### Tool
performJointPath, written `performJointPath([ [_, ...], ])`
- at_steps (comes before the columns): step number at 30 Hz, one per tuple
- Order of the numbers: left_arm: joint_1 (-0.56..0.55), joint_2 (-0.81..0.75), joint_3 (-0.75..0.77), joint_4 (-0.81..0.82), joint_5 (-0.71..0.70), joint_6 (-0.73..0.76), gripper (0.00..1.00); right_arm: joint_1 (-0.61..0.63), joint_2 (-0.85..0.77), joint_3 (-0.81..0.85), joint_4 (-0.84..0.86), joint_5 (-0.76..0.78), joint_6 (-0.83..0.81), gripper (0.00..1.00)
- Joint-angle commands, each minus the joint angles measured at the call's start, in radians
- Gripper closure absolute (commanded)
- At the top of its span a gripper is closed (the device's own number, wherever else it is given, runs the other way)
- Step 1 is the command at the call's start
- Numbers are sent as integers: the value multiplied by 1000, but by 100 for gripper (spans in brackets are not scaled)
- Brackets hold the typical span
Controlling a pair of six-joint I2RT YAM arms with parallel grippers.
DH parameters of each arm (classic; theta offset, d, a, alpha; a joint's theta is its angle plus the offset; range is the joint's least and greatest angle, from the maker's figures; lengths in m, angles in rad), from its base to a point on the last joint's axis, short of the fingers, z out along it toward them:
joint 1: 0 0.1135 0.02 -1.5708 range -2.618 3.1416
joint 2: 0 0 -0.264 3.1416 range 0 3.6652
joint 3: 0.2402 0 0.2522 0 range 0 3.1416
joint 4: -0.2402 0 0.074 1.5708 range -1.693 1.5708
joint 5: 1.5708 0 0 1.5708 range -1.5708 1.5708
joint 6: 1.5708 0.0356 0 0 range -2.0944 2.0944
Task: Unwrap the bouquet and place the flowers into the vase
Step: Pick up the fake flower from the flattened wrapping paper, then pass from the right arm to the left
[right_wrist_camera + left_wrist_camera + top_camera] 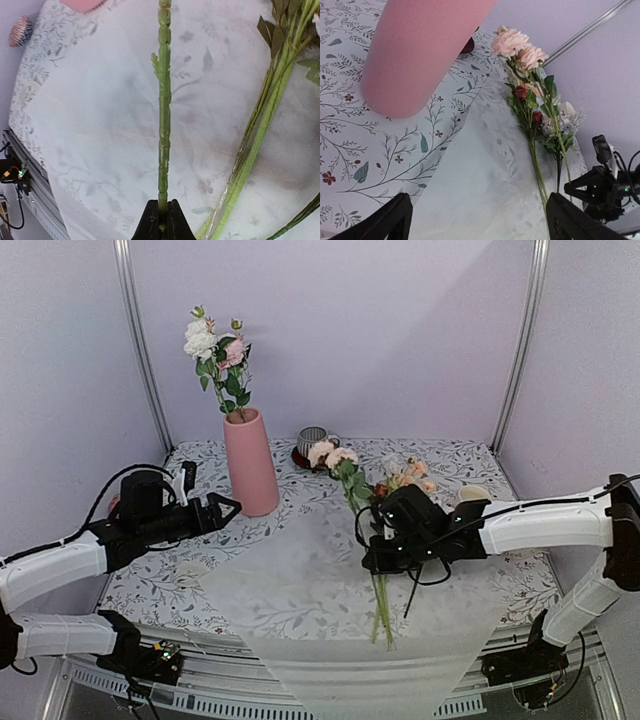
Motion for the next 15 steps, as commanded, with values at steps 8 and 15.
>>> performJointPath([
  [8, -95, -71, -51, 229, 117, -26, 6, 5, -333, -225, 418, -35, -67, 97],
  [15, -200, -77, -54, 370, 118, -14, 5, 5, -397, -253, 538, -110, -148, 98],
])
